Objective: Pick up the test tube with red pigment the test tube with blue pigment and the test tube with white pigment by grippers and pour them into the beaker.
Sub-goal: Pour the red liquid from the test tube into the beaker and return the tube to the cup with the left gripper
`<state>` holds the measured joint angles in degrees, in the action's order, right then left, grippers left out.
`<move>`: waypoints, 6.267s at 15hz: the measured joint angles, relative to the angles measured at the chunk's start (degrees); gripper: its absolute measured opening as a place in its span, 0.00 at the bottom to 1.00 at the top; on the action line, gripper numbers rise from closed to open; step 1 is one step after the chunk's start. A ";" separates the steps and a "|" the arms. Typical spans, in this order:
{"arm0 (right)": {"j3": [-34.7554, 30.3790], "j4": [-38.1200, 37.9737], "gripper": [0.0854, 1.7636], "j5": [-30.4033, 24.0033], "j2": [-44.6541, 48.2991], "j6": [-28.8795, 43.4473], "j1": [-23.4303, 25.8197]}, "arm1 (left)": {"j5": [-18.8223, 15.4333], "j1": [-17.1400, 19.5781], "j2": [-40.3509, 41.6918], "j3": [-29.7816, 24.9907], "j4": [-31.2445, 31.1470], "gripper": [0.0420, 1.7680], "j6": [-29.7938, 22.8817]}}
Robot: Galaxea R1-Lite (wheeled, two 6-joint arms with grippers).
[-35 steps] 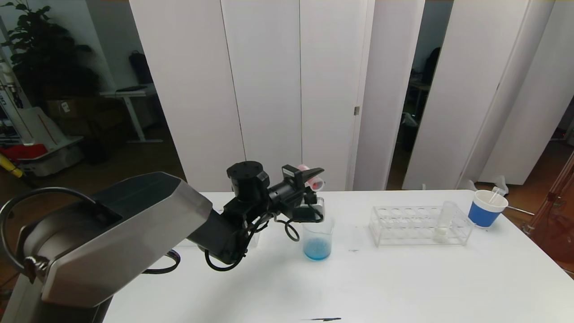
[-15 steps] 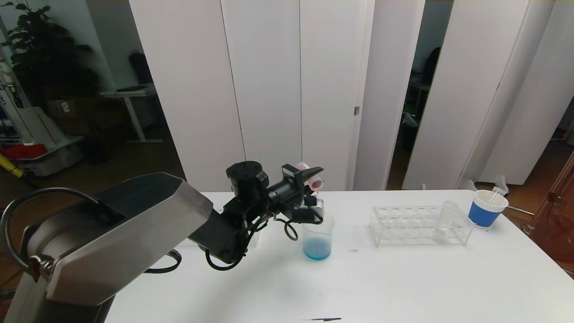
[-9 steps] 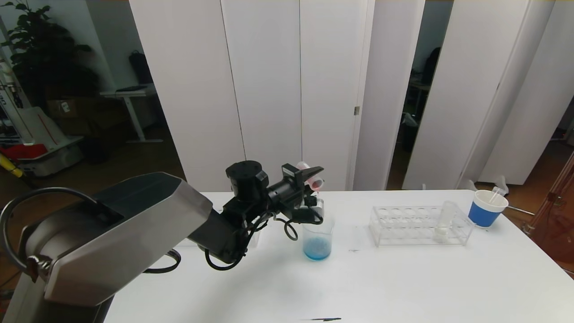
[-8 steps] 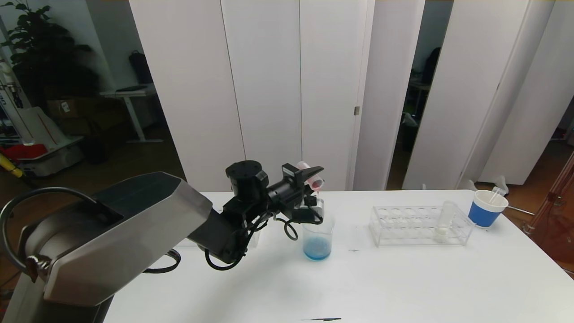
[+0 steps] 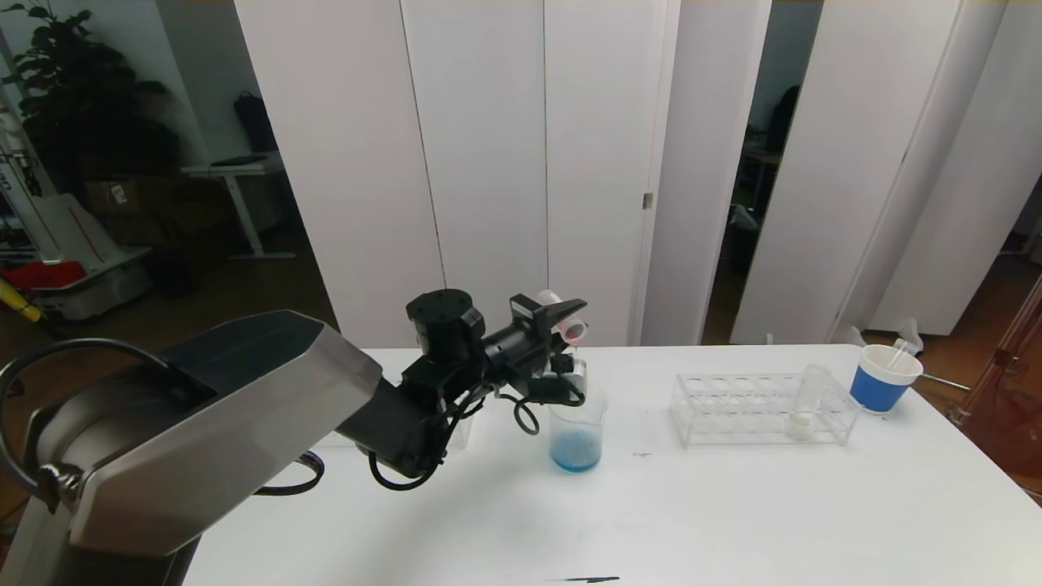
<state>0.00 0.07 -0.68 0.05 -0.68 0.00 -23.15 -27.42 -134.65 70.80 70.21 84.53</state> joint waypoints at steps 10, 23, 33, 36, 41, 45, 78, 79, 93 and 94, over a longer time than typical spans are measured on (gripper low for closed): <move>0.00 0.00 0.99 0.00 0.00 0.02 0.00 | -0.72 0.00 0.16 0.04 1.04 0.31 2.07; 0.00 0.00 0.99 0.02 0.00 0.02 0.00 | -0.63 -0.23 0.50 -0.13 1.45 0.31 6.81; 0.00 0.00 0.99 0.05 0.02 0.00 0.00 | -0.09 -0.50 2.86 -2.72 0.71 0.31 6.92; 0.00 0.00 0.99 0.00 0.00 0.00 0.00 | 0.30 -0.44 4.27 -3.25 0.60 0.31 6.23; 0.00 0.00 0.99 0.02 0.00 0.00 0.00 | 16.29 -0.69 8.13 -5.03 0.94 0.31 -7.63; 0.00 0.00 0.99 0.00 0.00 0.02 0.00 | 34.78 -2.12 12.54 -6.23 0.30 0.31 -24.22; 0.00 0.00 0.99 0.02 0.00 0.02 0.00 | 54.39 33.43 22.60 -24.69 2.08 0.31 -94.22; 0.00 0.00 0.99 0.02 0.00 0.00 0.00 | 55.22 34.17 20.04 -23.56 3.77 0.31 -94.17; 0.00 0.00 0.99 0.02 0.00 0.02 0.00 | 55.28 37.12 1.44 -16.55 6.74 0.31 -100.73; 0.00 0.02 0.99 0.00 0.00 0.00 0.00 | 55.24 37.17 1.05 -16.42 6.75 0.31 -100.73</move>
<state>0.00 0.10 -0.68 0.05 -0.68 0.00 32.09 9.75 -133.60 54.38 76.96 -16.20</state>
